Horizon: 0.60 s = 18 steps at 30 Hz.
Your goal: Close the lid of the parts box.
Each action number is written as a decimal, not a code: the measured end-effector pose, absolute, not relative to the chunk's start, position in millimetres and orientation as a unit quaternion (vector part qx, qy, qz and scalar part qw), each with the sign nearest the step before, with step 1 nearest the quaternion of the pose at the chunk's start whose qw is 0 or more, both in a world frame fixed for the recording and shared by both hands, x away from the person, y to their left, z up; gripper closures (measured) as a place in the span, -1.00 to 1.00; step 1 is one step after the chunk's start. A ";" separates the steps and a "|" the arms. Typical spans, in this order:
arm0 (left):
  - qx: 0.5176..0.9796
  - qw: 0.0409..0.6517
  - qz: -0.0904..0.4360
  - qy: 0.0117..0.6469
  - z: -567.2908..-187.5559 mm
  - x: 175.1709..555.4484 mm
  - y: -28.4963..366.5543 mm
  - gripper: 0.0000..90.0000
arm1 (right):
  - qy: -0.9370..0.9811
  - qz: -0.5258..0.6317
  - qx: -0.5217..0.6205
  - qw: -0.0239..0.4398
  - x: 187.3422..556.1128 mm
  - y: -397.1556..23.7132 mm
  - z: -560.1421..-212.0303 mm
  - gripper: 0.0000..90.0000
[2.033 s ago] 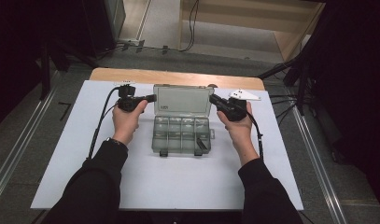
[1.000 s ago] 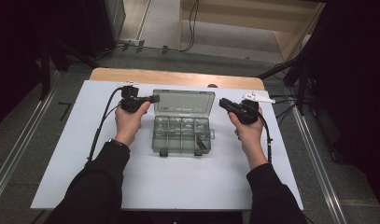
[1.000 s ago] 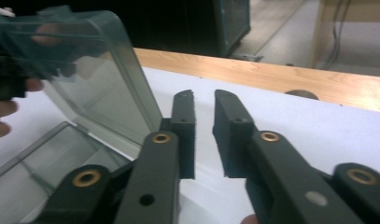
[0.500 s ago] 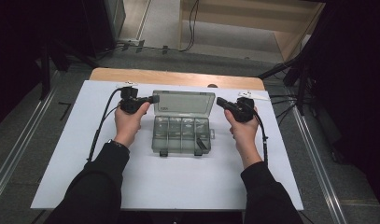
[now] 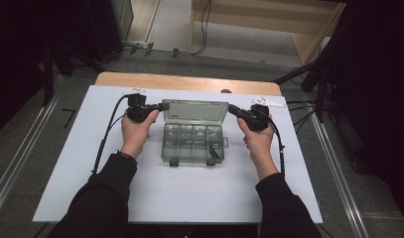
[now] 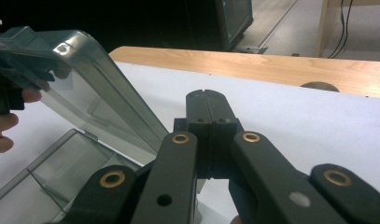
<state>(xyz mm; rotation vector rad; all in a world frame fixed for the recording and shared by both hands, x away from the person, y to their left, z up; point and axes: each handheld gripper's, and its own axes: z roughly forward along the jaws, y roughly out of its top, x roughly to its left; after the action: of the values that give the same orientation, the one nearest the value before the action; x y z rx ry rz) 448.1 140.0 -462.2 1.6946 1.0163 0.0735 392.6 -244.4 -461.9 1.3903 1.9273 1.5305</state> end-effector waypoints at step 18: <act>0.711 0.571 0.027 0.409 -459.3 431.8 147.0 0.98 | 0.673 0.548 0.473 0.151 379.0 -241.5 -458.4 0.94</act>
<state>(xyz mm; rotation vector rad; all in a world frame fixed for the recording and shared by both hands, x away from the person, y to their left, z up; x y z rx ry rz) 431.8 147.0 -459.3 1.6673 0.9602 0.0628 379.0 -241.5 -458.4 1.3586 1.9323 1.5723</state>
